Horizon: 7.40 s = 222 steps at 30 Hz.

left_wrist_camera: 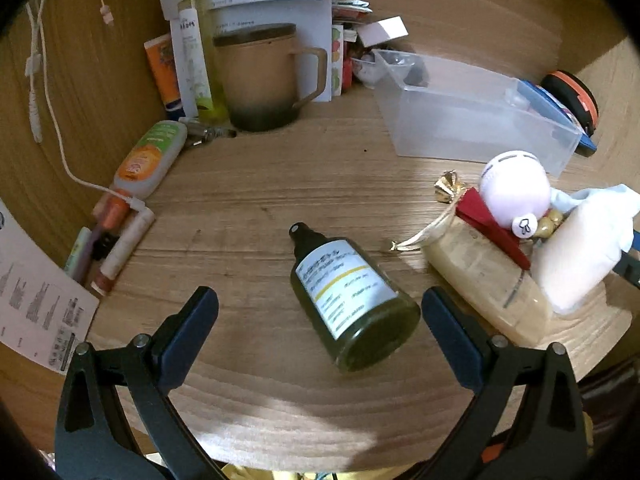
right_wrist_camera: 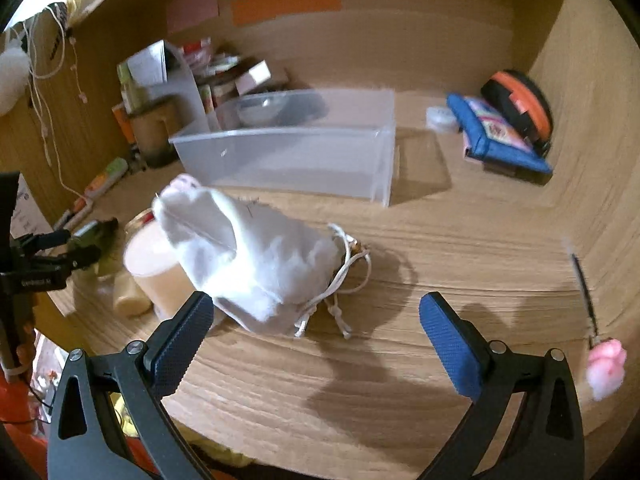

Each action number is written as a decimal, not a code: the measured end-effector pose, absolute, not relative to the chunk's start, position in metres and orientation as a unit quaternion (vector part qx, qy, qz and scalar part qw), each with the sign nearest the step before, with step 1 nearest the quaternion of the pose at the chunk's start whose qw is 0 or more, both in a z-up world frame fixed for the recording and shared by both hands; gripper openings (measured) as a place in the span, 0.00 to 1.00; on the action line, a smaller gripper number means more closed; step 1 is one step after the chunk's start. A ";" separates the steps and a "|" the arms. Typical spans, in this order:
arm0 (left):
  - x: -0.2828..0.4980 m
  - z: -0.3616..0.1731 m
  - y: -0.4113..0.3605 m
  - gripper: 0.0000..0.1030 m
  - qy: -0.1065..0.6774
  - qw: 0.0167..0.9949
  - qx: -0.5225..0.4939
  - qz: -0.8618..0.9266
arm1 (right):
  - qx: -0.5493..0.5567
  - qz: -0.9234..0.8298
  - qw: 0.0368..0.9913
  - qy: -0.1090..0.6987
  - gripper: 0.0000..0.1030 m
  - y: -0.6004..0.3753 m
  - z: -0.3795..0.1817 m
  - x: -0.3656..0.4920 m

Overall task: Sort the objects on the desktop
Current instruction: 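Grasp the dark green bottle with the left gripper while the right grasps the white cloth bag, then carry the green bottle and white bag into the clear box and release both, then grasp the pink round container with the left gripper while the right grasps the bell ornament, then carry the pink container and bell ornament into the clear box and release both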

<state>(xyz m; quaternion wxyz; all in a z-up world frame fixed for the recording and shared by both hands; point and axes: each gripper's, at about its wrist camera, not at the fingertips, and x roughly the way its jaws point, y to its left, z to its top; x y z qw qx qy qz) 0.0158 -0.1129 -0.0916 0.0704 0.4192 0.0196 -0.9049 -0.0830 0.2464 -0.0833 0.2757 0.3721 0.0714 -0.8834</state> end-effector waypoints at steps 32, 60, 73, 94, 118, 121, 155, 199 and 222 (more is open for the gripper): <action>0.009 -0.091 -0.133 0.39 0.039 0.105 0.402 -0.909 | 0.348 -0.874 0.333 0.061 0.18 0.215 -0.074 -0.112; -0.018 0.011 -0.104 0.39 0.019 0.021 0.330 -0.944 | 0.263 -0.914 0.308 0.034 0.17 0.271 0.019 -0.116; -0.074 0.041 -0.090 0.39 0.011 -0.024 0.319 -0.947 | 0.267 -0.909 0.319 0.029 0.17 0.259 0.028 -0.156; -0.202 -0.005 -0.045 0.39 -0.028 -0.085 0.394 -0.915 | 0.315 -0.883 0.343 0.059 0.17 0.197 0.002 -0.237; -0.243 -0.056 -0.014 0.39 -0.064 -0.124 0.461 -0.876 | 0.376 -0.843 0.352 0.157 0.20 0.146 -0.041 -0.259; -0.245 -0.058 -0.014 0.39 -0.065 -0.125 0.467 -0.873 | 0.373 -0.843 0.348 0.175 0.20 0.143 -0.040 -0.253; -0.153 0.019 -0.058 0.77 -0.019 -0.077 0.394 -0.916 | 0.319 -0.884 0.326 0.102 0.58 0.221 0.026 -0.170; -0.120 -0.072 -0.013 0.78 0.012 -0.171 0.479 -0.861 | 0.415 -0.851 0.296 0.123 0.37 0.237 -0.092 -0.154; -0.142 -0.078 -0.025 0.63 0.090 -0.210 0.507 -0.831 | 0.419 -0.843 0.310 0.130 0.25 0.234 -0.103 -0.156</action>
